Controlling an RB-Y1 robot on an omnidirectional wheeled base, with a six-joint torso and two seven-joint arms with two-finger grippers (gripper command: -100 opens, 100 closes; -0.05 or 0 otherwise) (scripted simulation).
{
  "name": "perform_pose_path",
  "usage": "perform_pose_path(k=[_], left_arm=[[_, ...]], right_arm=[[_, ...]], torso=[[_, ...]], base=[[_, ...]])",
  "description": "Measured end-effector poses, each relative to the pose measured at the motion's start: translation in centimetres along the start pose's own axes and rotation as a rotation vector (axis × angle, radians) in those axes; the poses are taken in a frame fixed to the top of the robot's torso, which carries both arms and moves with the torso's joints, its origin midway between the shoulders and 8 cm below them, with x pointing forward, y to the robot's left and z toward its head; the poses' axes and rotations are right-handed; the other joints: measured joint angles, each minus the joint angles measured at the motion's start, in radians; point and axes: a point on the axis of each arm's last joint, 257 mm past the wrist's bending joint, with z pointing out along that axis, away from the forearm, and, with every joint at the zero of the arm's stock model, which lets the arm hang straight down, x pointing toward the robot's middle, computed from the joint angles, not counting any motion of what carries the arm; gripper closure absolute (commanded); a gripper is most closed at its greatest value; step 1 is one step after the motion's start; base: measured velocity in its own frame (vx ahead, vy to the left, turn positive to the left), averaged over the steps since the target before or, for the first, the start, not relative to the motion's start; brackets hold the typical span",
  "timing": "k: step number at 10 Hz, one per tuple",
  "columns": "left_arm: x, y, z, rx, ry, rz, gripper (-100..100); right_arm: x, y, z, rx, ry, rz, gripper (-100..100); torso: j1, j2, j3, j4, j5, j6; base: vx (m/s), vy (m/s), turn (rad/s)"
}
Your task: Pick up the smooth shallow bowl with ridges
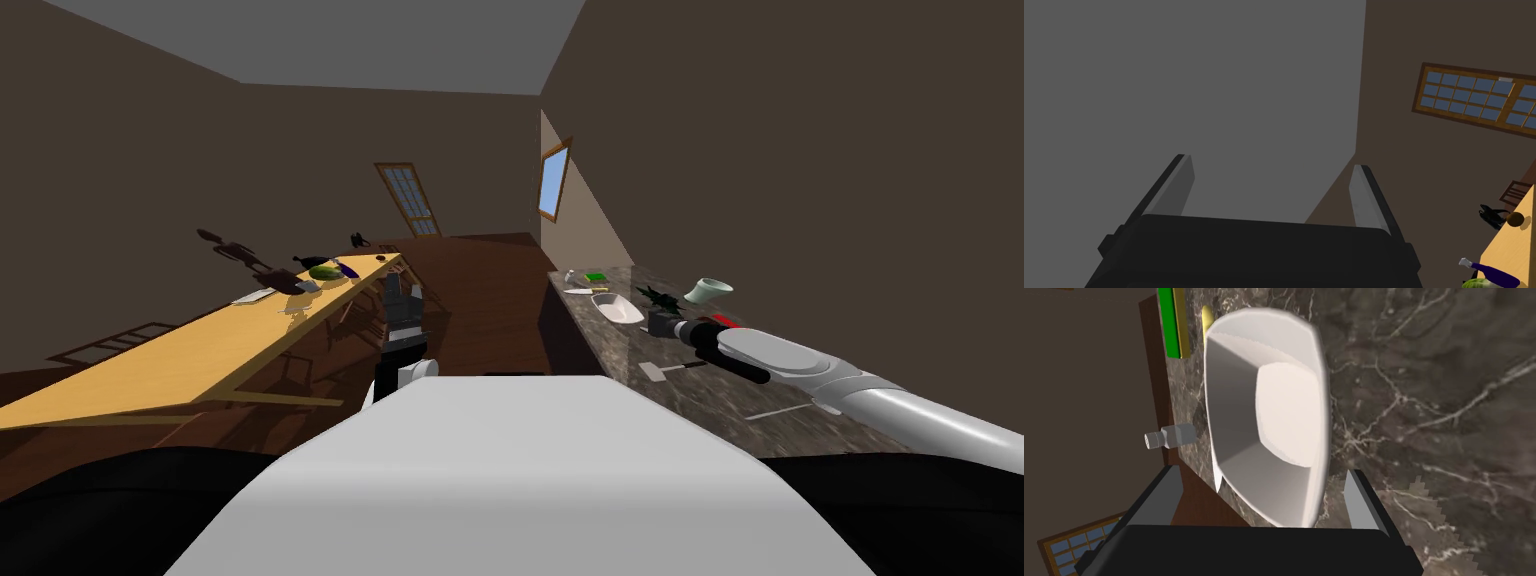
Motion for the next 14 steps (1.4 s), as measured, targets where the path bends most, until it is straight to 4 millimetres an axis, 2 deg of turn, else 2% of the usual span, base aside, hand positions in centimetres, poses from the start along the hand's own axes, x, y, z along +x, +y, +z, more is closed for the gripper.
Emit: perform_pose_path(k=[1,3,4,5,7,14], left_arm=[[0.0,0.0,0.0,0.0,0.0,0.0,0],[0.0,0.0,0.0,0.0,0.0,0.0,0],[0.0,0.0,0.0,0.0,0.0,0.0,0],[0.0,0.0,0.0,0.0,0.0,0.0,0],[0.0,0.0,0.0,0.0,0.0,0.0,0],[0.0,0.0,0.0,0.0,0.0,0.0,0]], right_arm=[[-0.1,1.2,-0.2,-0.021,-0.002,0.015,-100],[-1.3,5.6,-0.2,-0.09,-0.024,0.058,-100],[-1.4,5.8,-0.2,-0.094,-0.025,0.062,0],[-1.4,5.8,-0.2,-0.093,-0.025,0.062,-100],[-1.7,5.9,0.6,-0.104,-0.034,0.055,-100],[-2.7,3.8,3.5,-0.089,-0.071,0.024,-100]], torso=[[-0.002,-0.003,-0.002,-0.001,0.0,0.001],[-0.008,-0.005,-0.003,-0.001,-0.002,0.001],[-0.009,-0.002,-0.001,-0.001,-0.002,0.001],[-0.009,0.001,0.0,0.0,-0.002,0.001],[-0.008,0.002,0.001,0.0,-0.002,0.001],[-0.008,0.002,0.001,0.0,-0.001,0.001]], base=[[0.127,0.043,0.062],[0.071,-0.004,0.031],[0.008,0.0,0.0],[0.006,0.008,-0.103],[0.0,0.024,-0.106],[0.0,0.016,-0.072]])
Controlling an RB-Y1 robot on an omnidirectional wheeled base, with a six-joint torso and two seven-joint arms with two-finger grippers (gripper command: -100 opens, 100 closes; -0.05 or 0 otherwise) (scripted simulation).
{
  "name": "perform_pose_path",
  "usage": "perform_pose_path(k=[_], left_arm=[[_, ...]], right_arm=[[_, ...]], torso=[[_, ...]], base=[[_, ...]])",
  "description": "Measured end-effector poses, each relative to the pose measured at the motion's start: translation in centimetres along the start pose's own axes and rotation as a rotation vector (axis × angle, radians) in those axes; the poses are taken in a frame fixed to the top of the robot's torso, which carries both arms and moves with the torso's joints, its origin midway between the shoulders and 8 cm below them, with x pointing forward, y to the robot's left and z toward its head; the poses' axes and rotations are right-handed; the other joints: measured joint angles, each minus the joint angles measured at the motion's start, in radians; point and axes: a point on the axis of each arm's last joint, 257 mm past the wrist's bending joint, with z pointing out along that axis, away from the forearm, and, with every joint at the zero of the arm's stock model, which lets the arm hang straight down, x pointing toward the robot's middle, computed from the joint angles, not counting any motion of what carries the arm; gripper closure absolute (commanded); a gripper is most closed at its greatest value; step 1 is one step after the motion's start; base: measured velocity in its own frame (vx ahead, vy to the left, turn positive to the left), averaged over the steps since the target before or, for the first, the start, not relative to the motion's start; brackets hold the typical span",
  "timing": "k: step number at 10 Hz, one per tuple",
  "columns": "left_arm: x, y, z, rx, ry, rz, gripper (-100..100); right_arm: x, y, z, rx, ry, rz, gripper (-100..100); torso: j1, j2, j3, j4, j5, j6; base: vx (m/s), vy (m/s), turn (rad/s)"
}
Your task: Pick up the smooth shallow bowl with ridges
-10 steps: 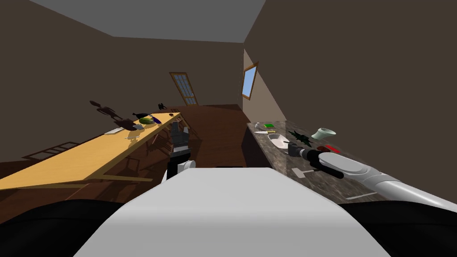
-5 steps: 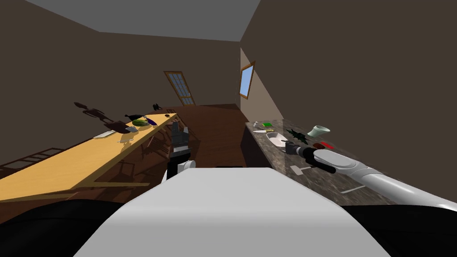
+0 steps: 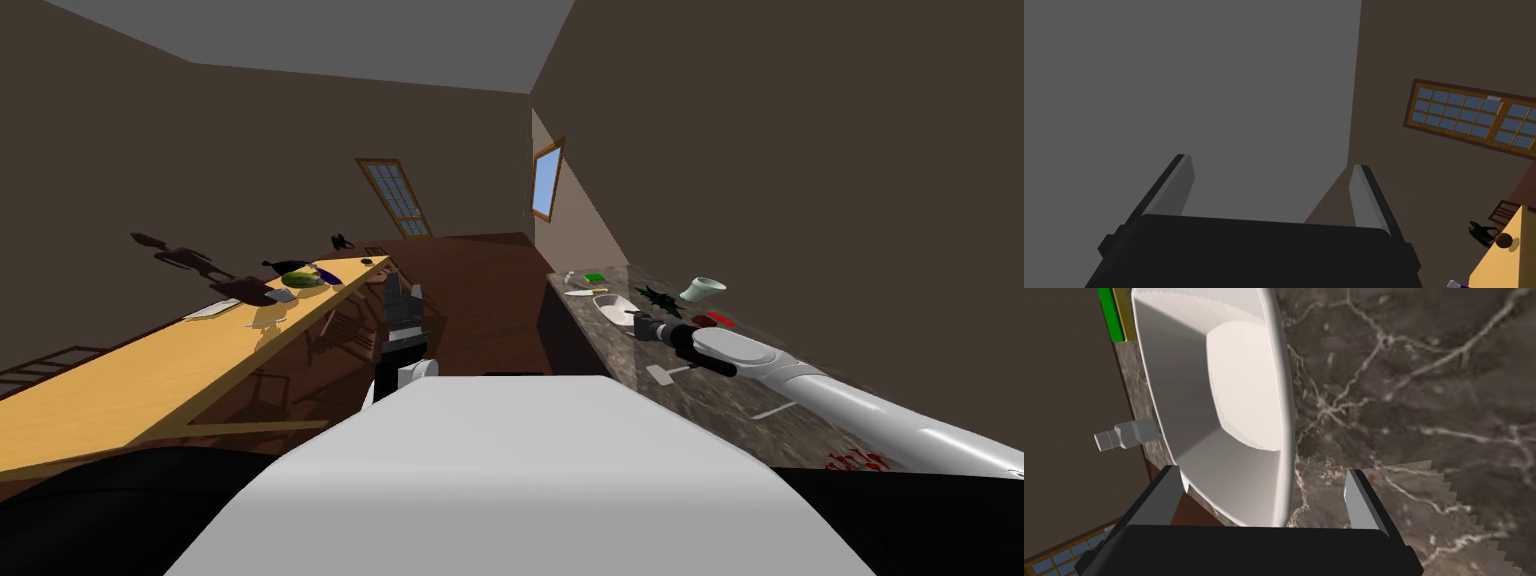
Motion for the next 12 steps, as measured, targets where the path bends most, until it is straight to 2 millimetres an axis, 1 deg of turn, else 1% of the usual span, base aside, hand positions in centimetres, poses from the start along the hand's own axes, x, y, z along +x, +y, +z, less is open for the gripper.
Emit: perform_pose_path(k=[5,10,11,12], left_arm=[[0.0,0.0,0.0,0.0,0.0,0.0,0],[0.0,0.0,0.0,0.0,0.0,0.0,0],[0.0,0.0,0.0,0.0,0.0,0.0,0],[0.0,0.0,0.0,0.0,0.0,0.0,0]], right_arm=[[-0.9,-1.4,1.6,-0.001,-0.024,-0.029,-100],[-1.8,-3.6,3.3,0.009,-0.048,-0.066,-100],[-1.9,-3.6,3.3,0.01,-0.049,-0.068,100],[-1.9,-3.6,3.3,0.009,-0.049,-0.067,100]], torso=[[0.0,0.0,0.0,0.0,0.0,0.001],[0.0,0.0,0.0,0.0,0.0,0.0],[0.0,0.0,0.0,0.0,0.0,0.0],[-0.001,0.0,0.0,0.0,0.0,0.0]], base=[[0.001,0.015,-0.073],[0.0,0.013,-0.056],[0.0,0.0,0.0],[-0.004,0.001,-0.015]])
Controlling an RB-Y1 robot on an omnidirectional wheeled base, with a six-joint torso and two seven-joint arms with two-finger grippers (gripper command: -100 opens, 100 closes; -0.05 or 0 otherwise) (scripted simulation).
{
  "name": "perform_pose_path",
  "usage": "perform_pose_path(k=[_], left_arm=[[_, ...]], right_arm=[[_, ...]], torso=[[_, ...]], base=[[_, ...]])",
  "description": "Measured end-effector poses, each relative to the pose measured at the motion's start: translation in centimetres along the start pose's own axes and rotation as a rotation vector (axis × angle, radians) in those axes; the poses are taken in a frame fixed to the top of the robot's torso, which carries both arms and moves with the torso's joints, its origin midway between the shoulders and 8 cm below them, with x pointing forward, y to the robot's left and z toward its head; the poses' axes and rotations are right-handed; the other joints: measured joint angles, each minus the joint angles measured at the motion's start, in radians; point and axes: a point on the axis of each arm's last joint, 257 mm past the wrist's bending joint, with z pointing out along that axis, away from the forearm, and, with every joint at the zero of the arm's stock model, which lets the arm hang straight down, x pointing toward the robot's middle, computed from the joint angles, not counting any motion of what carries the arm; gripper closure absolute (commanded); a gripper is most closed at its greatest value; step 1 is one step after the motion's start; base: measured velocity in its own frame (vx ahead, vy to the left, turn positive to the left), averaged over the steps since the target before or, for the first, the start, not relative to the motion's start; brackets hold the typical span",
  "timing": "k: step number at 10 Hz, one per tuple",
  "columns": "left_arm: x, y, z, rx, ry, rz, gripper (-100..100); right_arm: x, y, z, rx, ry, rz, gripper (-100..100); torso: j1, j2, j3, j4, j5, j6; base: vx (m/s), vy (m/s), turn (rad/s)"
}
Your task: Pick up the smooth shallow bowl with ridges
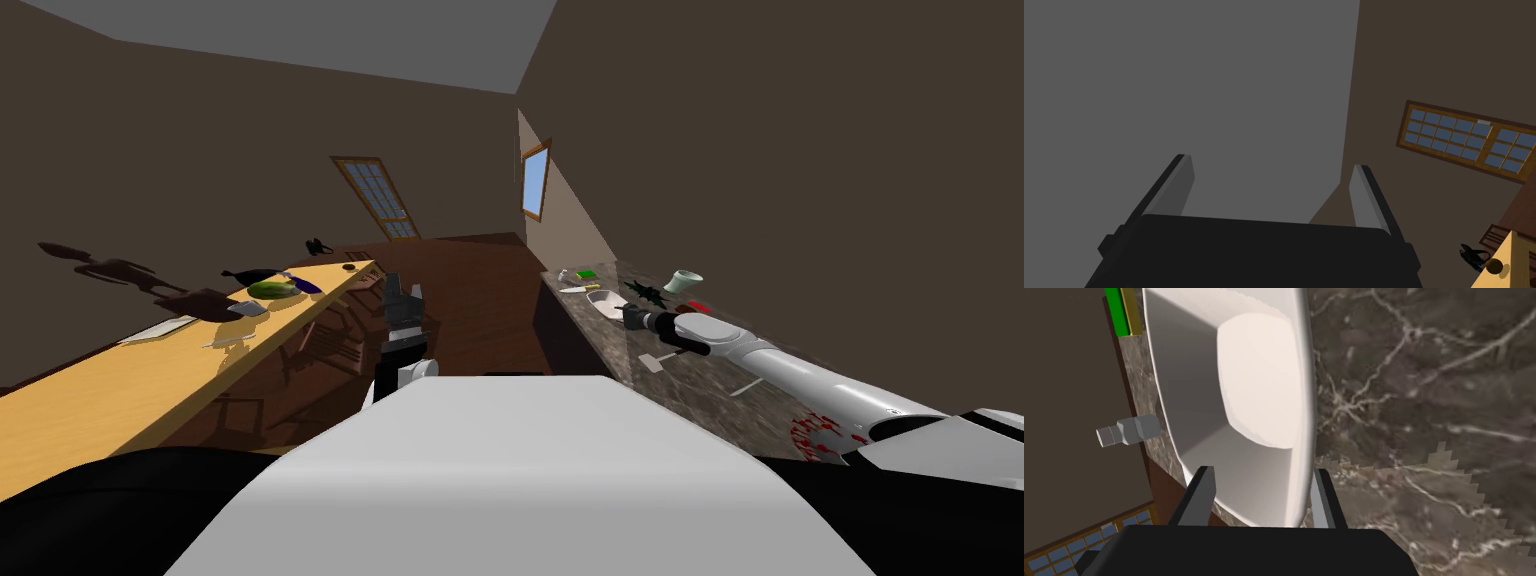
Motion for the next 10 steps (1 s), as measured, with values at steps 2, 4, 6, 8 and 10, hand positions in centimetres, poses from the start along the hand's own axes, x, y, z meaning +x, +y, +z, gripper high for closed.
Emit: perform_pose_path(k=[2,4,6,8,10], left_arm=[[0.0,0.0,0.0,0.0,0.0,0.0,0],[0.0,0.0,0.0,0.0,0.0,0.0,0],[0.0,0.0,0.0,0.0,0.0,0.0,0],[0.0,0.0,0.0,0.0,0.0,0.0,0],[0.0,0.0,0.0,0.0,0.0,0.0,0]], right_arm=[[0.0,0.0,0.0,0.001,0.0,0.001,100],[0.0,0.0,0.0,0.0,-0.001,0.002,0],[0.1,0.3,-0.3,-0.001,0.003,0.007,100],[0.4,0.6,-1.1,0.007,0.013,0.022,100],[0.7,1.6,-1.8,0.004,0.024,0.037,100]], torso=[[0.001,0.0,0.0,0.0,0.0,0.0],[0.001,0.001,0.001,0.0,0.001,0.0],[0.001,0.001,0.001,0.001,0.001,-0.001],[0.001,0.002,0.001,0.001,0.001,0.0],[0.001,0.002,0.002,0.001,0.002,0.0]], base=[[0.002,-0.001,0.007],[0.0,0.0,0.0],[-0.001,-0.021,0.131],[0.003,-0.021,0.076],[0.0,-0.015,0.062]])
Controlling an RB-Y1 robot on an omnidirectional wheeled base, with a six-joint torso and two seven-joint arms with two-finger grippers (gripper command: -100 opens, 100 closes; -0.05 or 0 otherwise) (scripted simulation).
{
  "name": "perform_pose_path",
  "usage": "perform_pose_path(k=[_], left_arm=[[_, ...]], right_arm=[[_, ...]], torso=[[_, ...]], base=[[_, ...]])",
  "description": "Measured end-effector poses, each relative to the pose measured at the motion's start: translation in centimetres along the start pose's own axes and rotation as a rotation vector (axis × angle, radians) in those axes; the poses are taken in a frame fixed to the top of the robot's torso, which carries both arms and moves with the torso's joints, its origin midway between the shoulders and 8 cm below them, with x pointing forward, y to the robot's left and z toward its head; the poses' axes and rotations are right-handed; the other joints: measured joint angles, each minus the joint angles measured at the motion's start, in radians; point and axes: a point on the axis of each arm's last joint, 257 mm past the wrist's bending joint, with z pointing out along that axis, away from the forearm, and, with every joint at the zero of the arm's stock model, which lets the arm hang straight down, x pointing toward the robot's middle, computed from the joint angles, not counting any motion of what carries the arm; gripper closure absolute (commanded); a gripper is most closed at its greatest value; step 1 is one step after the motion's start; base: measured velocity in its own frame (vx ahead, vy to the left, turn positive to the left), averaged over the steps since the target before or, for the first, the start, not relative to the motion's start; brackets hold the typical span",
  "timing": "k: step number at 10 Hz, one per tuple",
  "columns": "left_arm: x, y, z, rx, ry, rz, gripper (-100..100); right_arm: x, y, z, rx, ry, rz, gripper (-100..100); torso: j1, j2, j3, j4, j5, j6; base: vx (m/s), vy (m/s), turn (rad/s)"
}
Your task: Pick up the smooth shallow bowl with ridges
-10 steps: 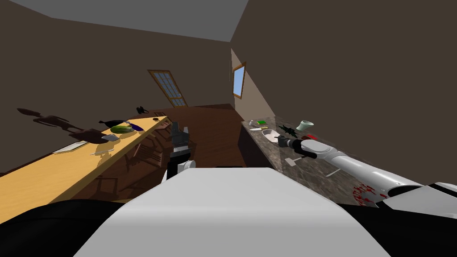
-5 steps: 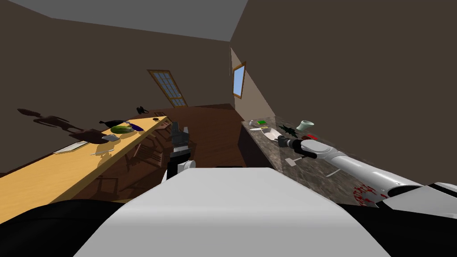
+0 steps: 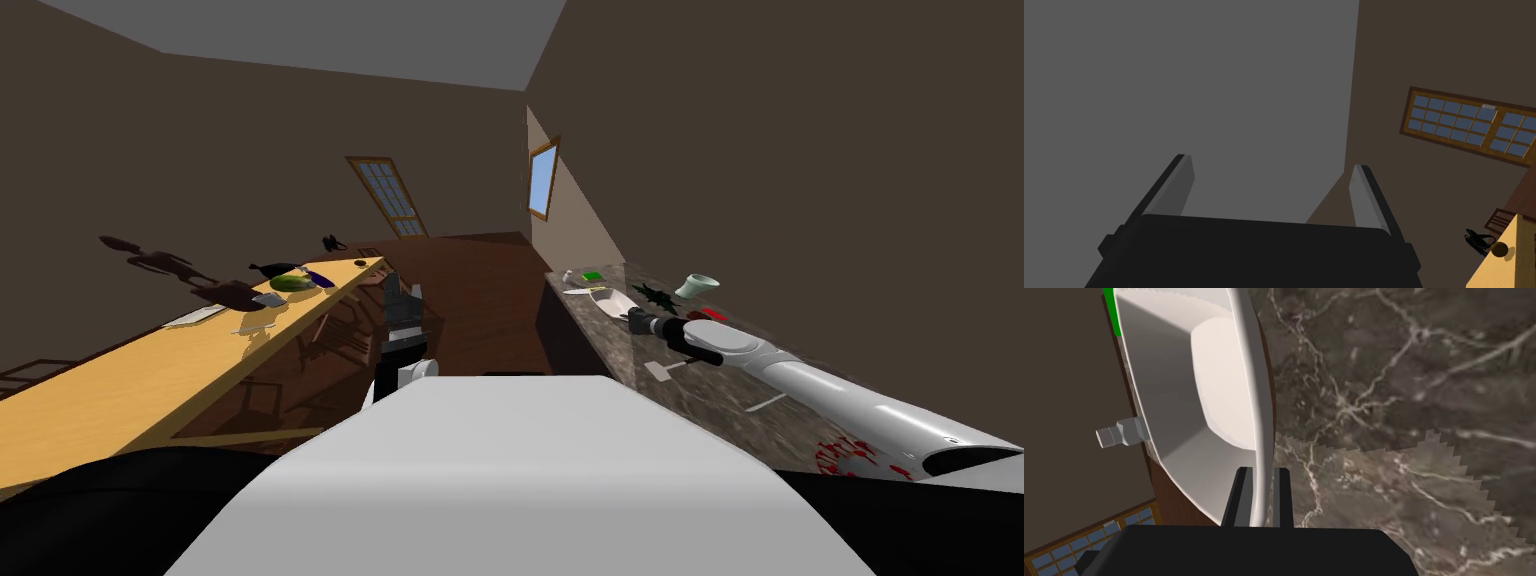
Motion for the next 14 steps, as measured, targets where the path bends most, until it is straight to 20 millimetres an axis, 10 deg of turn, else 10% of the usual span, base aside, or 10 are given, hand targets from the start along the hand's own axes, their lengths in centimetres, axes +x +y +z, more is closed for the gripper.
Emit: perform_pose_path(k=[13,14], left_arm=[[0.0,0.0,0.0,0.0,0.0,0.0,0],[0.0,0.0,0.0,0.0,0.0,0.0,0]], right_arm=[[1.7,4.0,-5.2,-0.01,0.066,0.066,100],[1.7,4.1,-5.3,-0.01,0.067,0.068,0]], torso=[[0.003,0.002,0.002,0.003,0.003,0.0],[0.003,0.002,0.003,0.003,0.003,0.0]], base=[[-0.001,-0.015,0.073],[0.0,0.0,0.0]])
